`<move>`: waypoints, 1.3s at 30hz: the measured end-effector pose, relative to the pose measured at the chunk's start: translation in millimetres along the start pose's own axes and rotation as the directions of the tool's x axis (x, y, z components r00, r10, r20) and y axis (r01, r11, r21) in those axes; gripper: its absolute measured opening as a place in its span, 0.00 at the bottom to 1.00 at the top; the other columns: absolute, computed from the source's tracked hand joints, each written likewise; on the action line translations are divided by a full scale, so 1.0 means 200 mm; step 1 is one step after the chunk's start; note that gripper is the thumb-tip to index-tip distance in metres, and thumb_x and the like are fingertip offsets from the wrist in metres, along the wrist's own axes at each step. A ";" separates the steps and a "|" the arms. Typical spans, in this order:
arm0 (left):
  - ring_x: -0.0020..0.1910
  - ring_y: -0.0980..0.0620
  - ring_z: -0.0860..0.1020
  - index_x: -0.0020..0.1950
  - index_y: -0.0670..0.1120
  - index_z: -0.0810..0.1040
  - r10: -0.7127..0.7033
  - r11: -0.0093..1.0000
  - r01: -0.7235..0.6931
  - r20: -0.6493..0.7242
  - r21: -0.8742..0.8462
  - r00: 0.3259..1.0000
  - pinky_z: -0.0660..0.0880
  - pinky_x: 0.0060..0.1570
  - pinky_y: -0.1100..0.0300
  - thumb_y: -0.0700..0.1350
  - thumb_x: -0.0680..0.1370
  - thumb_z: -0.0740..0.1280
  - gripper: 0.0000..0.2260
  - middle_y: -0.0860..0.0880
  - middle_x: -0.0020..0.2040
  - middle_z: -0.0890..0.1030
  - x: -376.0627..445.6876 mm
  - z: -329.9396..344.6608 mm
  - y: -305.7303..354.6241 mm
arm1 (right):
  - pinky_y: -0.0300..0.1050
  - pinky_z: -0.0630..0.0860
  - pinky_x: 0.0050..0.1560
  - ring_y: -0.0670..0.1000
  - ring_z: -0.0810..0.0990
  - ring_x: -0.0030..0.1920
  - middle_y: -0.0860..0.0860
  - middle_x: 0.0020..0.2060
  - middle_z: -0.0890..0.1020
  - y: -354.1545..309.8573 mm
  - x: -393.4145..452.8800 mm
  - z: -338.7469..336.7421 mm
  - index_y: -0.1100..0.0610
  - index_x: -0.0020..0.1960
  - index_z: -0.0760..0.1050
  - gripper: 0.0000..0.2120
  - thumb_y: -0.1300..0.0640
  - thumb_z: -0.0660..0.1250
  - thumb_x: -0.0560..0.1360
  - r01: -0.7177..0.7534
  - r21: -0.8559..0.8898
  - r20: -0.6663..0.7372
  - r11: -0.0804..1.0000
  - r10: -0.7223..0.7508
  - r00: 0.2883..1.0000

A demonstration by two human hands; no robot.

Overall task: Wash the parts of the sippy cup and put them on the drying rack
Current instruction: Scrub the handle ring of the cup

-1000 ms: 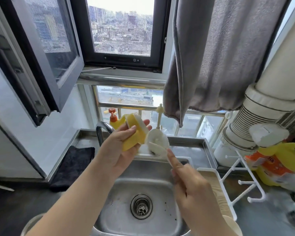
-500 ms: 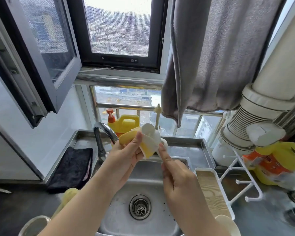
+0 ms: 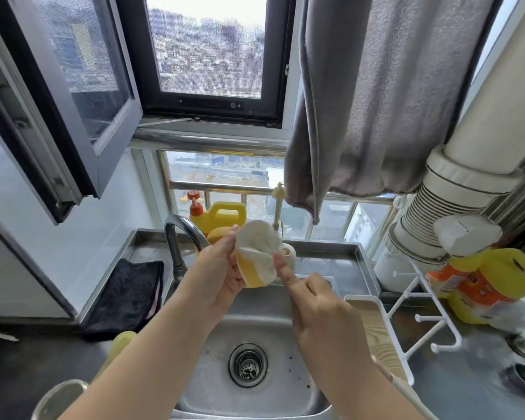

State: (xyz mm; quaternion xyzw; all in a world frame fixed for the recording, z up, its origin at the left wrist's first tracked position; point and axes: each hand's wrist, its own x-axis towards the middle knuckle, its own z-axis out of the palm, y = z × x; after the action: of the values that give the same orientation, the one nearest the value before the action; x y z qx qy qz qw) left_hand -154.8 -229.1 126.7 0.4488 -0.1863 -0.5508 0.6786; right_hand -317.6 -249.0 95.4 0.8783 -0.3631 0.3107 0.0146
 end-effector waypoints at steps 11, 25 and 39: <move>0.34 0.51 0.81 0.55 0.40 0.77 0.022 1.000 -0.020 -0.192 0.014 0.981 0.80 0.32 0.58 0.45 0.78 0.65 0.10 0.43 0.42 0.81 0.02 -0.04 0.00 | 0.36 0.59 0.20 0.45 0.62 0.23 0.45 0.30 0.68 -0.01 -0.03 0.03 0.45 0.70 0.64 0.36 0.60 0.67 0.64 0.007 0.046 0.068 0.999 -0.010 0.998; 0.32 0.47 0.83 0.46 0.38 0.78 0.015 0.997 -0.003 -0.146 0.081 0.989 0.80 0.28 0.55 0.41 0.79 0.63 0.08 0.42 0.37 0.84 0.01 -0.05 0.05 | 0.36 0.60 0.20 0.43 0.57 0.26 0.46 0.30 0.69 0.03 -0.09 0.03 0.45 0.69 0.67 0.36 0.63 0.67 0.64 0.024 0.011 0.036 1.000 -0.025 0.999; 0.33 0.52 0.83 0.47 0.39 0.76 0.075 0.992 -0.062 -0.111 0.110 0.991 0.82 0.36 0.60 0.33 0.73 0.68 0.05 0.46 0.36 0.84 -0.04 -0.06 0.07 | 0.36 0.66 0.22 0.46 0.67 0.23 0.46 0.32 0.69 0.02 -0.11 0.05 0.42 0.75 0.57 0.30 0.55 0.56 0.73 -0.051 0.190 0.104 0.980 0.032 0.994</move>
State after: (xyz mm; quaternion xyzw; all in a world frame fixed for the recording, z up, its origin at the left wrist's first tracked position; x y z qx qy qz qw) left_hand -140.5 -217.3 132.6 0.5085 -0.1912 -0.4897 0.6819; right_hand -327.5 -240.9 74.2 0.8823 -0.3498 0.3001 -0.0952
